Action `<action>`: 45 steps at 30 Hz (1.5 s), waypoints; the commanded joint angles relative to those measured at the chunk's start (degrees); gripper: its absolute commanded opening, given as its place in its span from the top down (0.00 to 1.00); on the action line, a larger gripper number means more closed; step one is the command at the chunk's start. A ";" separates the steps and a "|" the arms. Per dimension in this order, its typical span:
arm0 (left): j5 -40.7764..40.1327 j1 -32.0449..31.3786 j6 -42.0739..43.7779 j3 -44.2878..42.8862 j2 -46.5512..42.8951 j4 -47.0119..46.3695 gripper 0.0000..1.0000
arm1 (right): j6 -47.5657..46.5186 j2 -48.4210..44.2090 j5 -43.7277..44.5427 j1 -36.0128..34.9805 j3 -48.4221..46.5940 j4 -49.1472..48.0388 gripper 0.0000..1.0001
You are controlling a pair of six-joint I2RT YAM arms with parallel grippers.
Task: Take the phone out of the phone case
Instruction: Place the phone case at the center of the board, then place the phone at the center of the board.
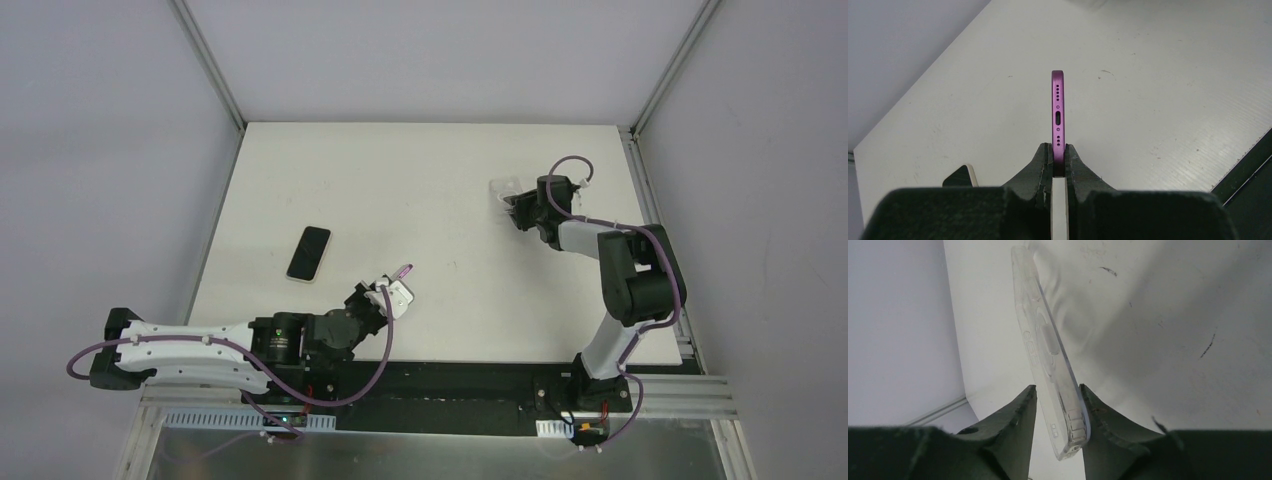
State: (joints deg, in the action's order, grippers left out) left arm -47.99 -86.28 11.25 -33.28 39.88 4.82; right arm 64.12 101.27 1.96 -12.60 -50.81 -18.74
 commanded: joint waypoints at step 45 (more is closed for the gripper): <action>18.22 -0.29 43.27 -8.36 10.56 -21.59 1.00 | 6.09 -64.27 -31.62 -6.59 14.11 36.36 0.13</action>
State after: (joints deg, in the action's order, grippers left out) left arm -34.74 -86.28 38.44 -40.56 49.93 -5.52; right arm 63.86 39.62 -17.10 -18.26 -37.54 11.53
